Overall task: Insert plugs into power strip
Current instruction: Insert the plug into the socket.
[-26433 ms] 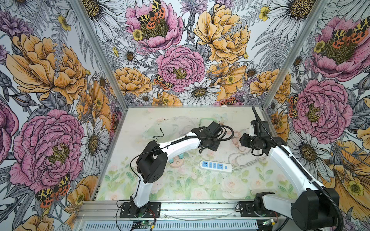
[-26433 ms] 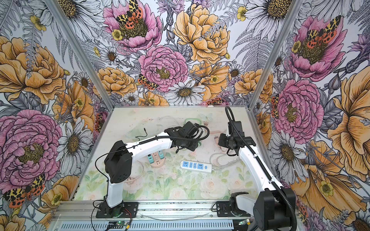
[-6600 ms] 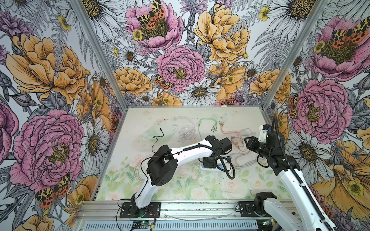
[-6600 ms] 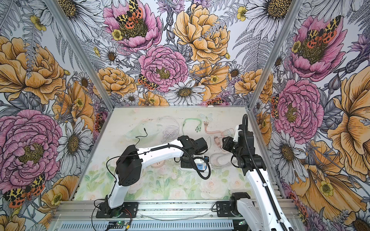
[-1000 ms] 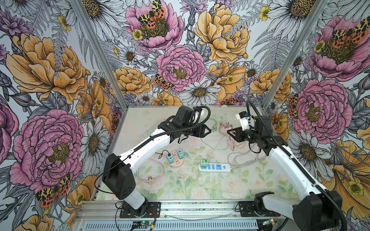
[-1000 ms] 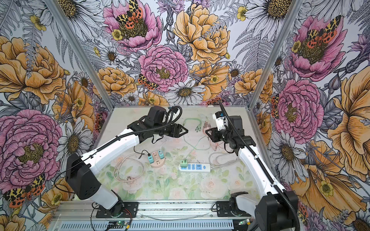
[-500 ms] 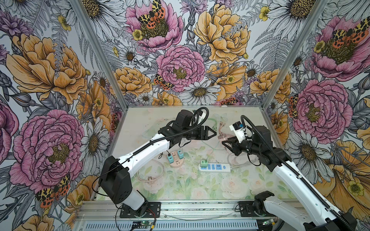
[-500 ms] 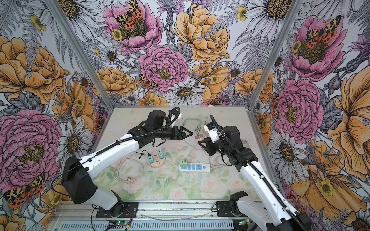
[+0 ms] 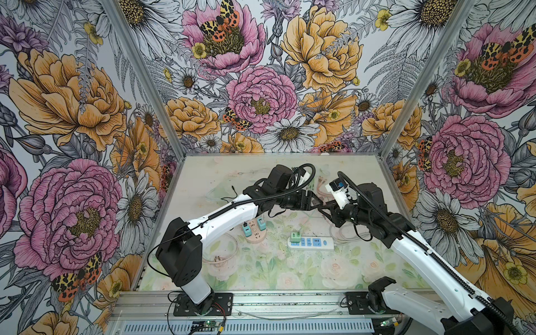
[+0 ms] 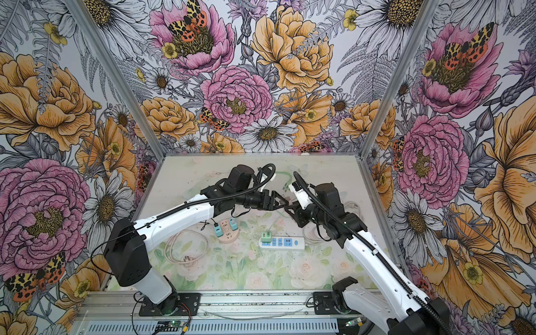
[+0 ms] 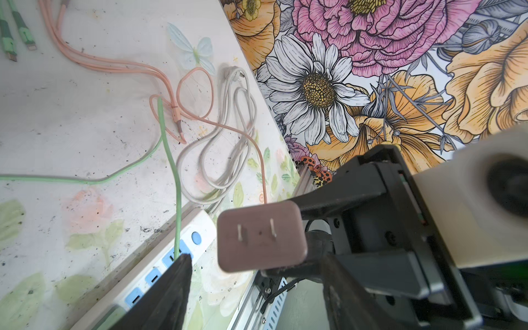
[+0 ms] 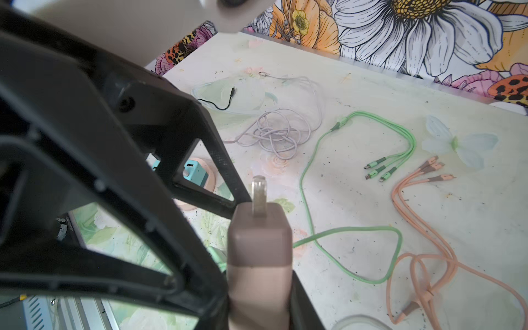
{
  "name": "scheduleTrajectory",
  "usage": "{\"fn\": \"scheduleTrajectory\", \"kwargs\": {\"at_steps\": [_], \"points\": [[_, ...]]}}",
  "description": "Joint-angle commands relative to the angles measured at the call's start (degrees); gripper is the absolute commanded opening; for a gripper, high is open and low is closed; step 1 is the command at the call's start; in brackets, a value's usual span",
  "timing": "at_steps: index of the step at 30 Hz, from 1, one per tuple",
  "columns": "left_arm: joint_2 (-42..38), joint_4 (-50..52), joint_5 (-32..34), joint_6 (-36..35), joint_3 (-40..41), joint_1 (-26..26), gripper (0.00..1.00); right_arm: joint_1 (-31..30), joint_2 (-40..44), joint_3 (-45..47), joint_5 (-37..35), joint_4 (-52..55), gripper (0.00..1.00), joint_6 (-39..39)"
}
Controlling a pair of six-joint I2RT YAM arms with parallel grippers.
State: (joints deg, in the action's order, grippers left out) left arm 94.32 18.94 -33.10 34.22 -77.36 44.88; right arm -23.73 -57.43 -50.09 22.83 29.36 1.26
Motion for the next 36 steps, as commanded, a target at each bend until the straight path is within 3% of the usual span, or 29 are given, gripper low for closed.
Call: {"fn": "scheduleTrajectory", "kwargs": {"at_steps": [1, 7, 12, 17, 22, 24, 25, 29, 34, 36], "points": [[1.07, -2.33, -1.54, 0.95, -2.09, 0.73, 0.72, -1.56, -1.05, -2.28, -1.34, -1.48, 0.00, -1.33], [2.05, -3.72, -2.42, 2.29, -2.23, 0.89, 0.59, -3.13, -1.74, -2.39, -4.10, -1.48, 0.00, -1.89], [2.17, -3.73, -3.49, 2.96, -1.06, 1.26, 0.61, -3.25, -1.21, -2.25, -6.09, -1.58, 0.00, -2.08], [2.42, -6.02, -4.18, 4.50, 0.26, 0.85, 0.43, -3.45, -1.19, -2.12, -6.92, -1.55, 0.00, -1.94], [1.96, -12.26, -5.85, 8.85, 3.90, -1.05, 0.33, -3.45, 0.51, -1.61, -9.45, -1.59, 0.01, -1.62], [1.20, -16.55, -6.17, 11.78, 6.22, -2.23, 0.26, -3.44, 1.12, -1.46, -10.98, -1.59, 0.10, -1.21], [0.88, -17.92, -6.30, 12.75, 7.06, -2.79, 0.27, -3.48, 1.39, -1.38, -11.87, -1.72, 0.21, -0.86], [-0.39, -18.85, -5.60, 13.57, 8.08, -4.74, 0.34, -3.48, 3.27, -0.78, -15.27, -2.57, 0.43, 0.86], [-2.16, -33.67, -6.44, 24.64, 13.43, -9.35, 0.35, -3.45, 11.55, 5.38, -21.36, -9.58, 0.60, 5.13], [-2.57, -36.45, -5.83, 26.82, 13.97, -10.40, 0.36, -3.44, 16.31, 9.49, -21.31, -13.71, 0.62, 7.49]]}}
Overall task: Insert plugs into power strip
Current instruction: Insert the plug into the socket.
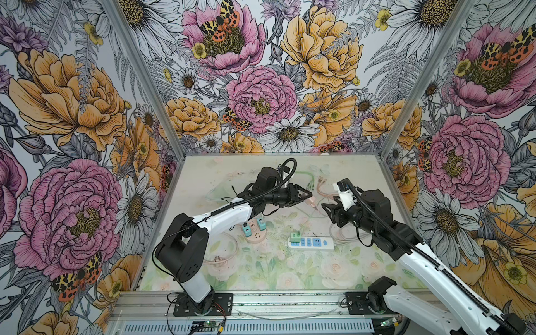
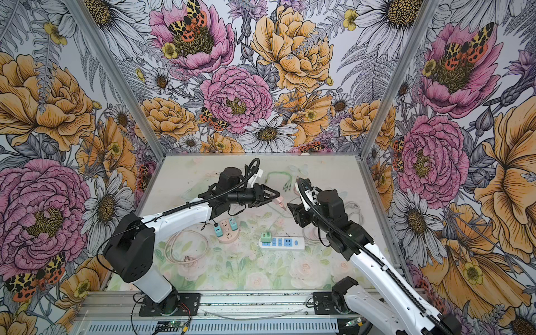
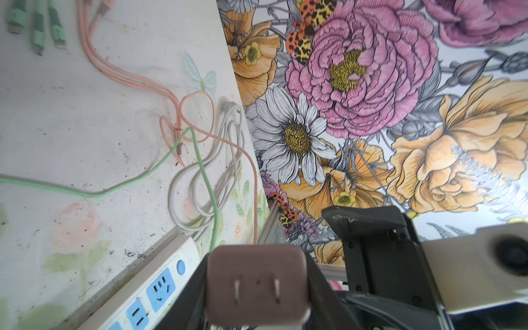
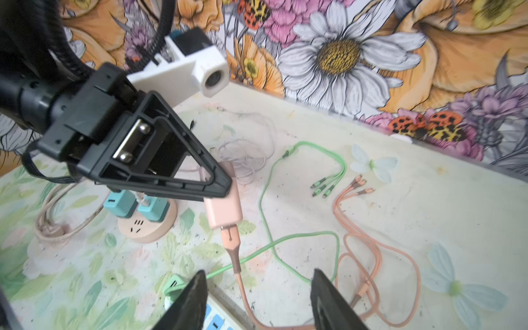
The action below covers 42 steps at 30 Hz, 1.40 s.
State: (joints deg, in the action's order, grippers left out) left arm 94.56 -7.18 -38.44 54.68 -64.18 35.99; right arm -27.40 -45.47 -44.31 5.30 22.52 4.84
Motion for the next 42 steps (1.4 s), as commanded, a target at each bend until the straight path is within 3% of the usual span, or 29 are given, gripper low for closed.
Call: {"fn": "scheduleTrajectory", "kwargs": {"at_steps": [1, 6, 10, 15, 24, 28, 42], "points": [[-2.94, -11.49, -0.15, 7.18, 0.65, -1.60, 0.37, 0.16, 6.26, 5.45, -3.09, -8.41, 0.62, 5.41], [-1.78, -20.59, 0.56, 14.07, 0.66, -1.06, 0.37, -0.44, 9.32, 11.80, 3.26, -12.66, 0.62, 11.14], [-1.64, -23.41, 1.21, 16.65, 0.60, 0.52, 0.37, -1.43, 9.87, 15.02, 5.40, -16.84, 0.62, 10.13], [-1.60, -28.30, 2.37, 20.30, 1.94, 2.17, 0.38, -1.46, 10.46, 20.73, 8.63, -31.06, 0.62, 11.03], [0.24, -37.34, 2.99, 26.60, 4.10, 5.14, 0.38, -1.51, 4.41, 22.81, 6.15, -45.12, 0.61, 8.47], [-0.31, -34.61, 3.67, 24.97, 5.03, 5.52, 0.38, -1.43, 4.83, 23.85, 6.17, -49.92, 0.61, 7.78], [4.08, -37.79, 1.06, 26.60, 3.86, 8.41, 0.39, -1.37, 2.82, 21.95, 6.00, -50.47, 0.54, 4.25]]}}
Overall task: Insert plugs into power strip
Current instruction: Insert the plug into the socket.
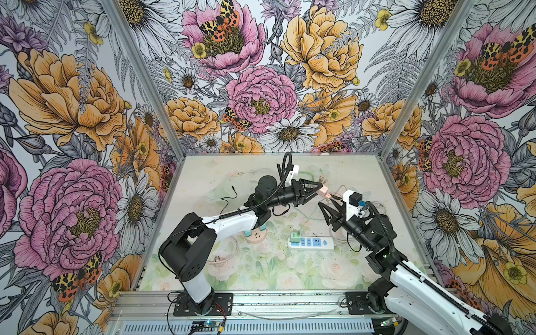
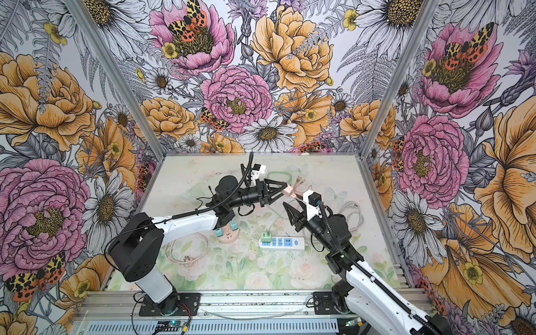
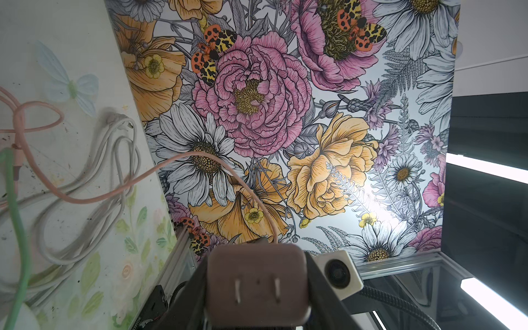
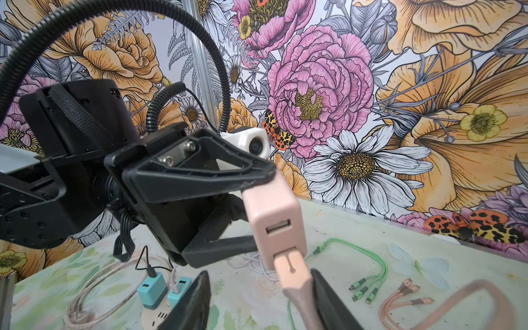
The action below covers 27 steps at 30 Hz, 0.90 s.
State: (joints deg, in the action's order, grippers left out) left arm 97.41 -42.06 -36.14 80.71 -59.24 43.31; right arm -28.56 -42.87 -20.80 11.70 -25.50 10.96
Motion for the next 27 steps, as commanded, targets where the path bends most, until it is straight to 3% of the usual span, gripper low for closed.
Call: {"fn": "scheduleTrajectory", "kwargs": {"at_steps": [1, 8, 11, 20, 27], "points": [[1.46, -3.01, -1.41, 0.59, -1.10, 1.40, 0.39, -0.21, 0.22, -1.54, -0.66, -2.70, 0.53, -2.16], [2.76, -4.78, -1.64, 1.28, -1.01, 2.21, 0.39, -0.14, -0.28, -2.06, -0.19, -1.93, 0.35, -2.94], [3.64, -5.47, -2.39, 1.79, -1.86, 2.73, 0.39, -0.14, -0.79, -2.17, 0.33, -2.39, 0.44, -2.84], [6.37, -9.45, -3.44, 3.98, -2.72, 4.72, 0.39, -0.09, -2.69, -2.80, -0.19, -4.92, 0.47, -2.89], [6.34, -9.79, -3.08, 4.11, -2.24, 4.27, 0.39, 0.08, -1.85, -2.85, -0.34, -2.85, 0.27, -3.36]]}}
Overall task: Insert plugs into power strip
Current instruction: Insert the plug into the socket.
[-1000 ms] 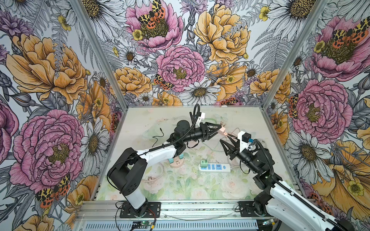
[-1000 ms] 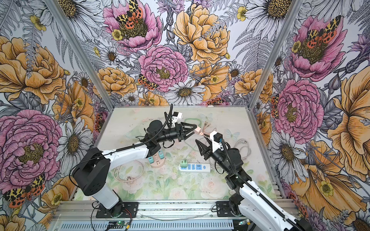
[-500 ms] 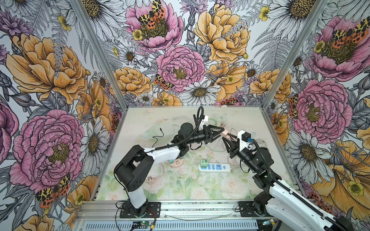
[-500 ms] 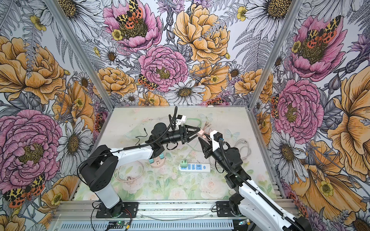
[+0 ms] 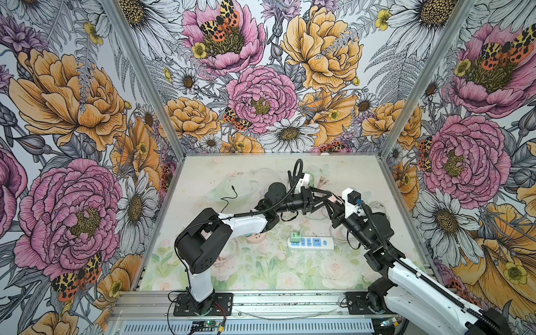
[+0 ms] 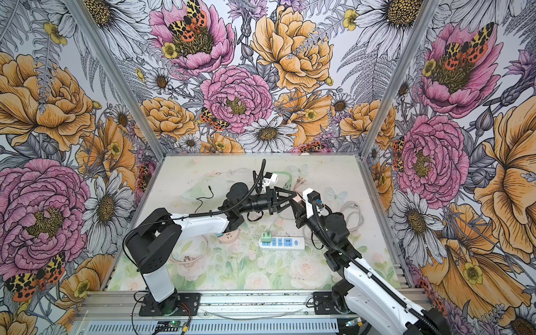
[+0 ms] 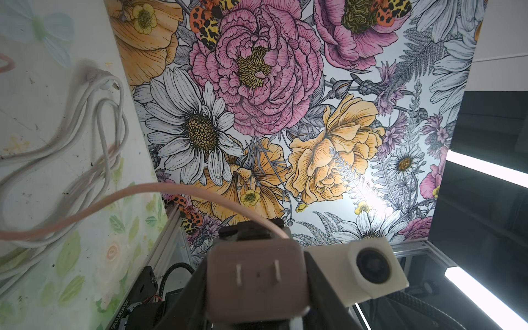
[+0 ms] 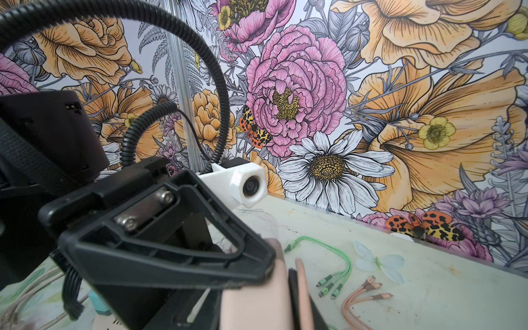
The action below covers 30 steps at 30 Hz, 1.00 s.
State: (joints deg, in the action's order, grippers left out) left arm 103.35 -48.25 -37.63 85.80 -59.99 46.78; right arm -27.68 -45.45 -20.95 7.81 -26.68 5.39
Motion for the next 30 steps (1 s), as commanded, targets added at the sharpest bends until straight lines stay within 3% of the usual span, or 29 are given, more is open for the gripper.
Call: {"fn": "scheduleTrajectory", "kwargs": {"at_steps": [1, 4, 8, 11, 14, 18, 25, 27, 29, 30], "points": [[0.37, -3.62, -1.38, -0.98, -1.33, 0.56, 0.39, -0.83, 1.07, -2.62, 3.42, -1.10, 0.27, 2.03], [0.01, -3.95, -1.31, -0.90, -1.29, 0.15, 0.39, -0.82, 2.27, -2.58, 2.90, 0.52, 0.31, 1.61], [-0.08, -3.96, -1.17, -0.91, -1.49, 0.02, 0.39, -0.74, 3.41, -2.52, 2.03, 1.84, 0.47, 1.82], [-0.17, -4.30, -1.35, -0.79, -1.41, -0.20, 0.39, -0.79, 3.94, -2.52, 1.68, 2.87, 0.48, 1.63], [-0.41, -4.32, -1.68, -0.72, -1.49, -0.21, 0.39, -0.63, 3.77, -2.60, 1.92, 3.92, 0.42, 1.41], [-0.88, -3.98, -1.40, -0.98, -1.31, -0.24, 0.39, -0.53, 3.35, -2.60, 1.94, 4.56, 0.26, 1.02], [-1.00, -4.00, -1.52, -1.02, -1.40, -0.55, 0.39, -0.44, 4.31, -2.92, 1.70, 7.26, 0.25, 0.75], [-1.05, -3.98, -1.49, -1.07, -1.32, -0.80, 0.39, -0.36, 4.40, -3.47, 1.59, 8.86, 0.16, 0.64], [-0.96, -3.75, -2.04, -1.32, -1.62, -0.79, 0.52, -0.40, 4.40, -4.43, 1.77, 11.26, 0.00, -0.45], [-1.08, -3.34, -2.31, -1.68, -1.72, -0.80, 0.59, -0.39, 4.32, -5.53, 1.37, 13.39, 0.00, -1.42]]}}
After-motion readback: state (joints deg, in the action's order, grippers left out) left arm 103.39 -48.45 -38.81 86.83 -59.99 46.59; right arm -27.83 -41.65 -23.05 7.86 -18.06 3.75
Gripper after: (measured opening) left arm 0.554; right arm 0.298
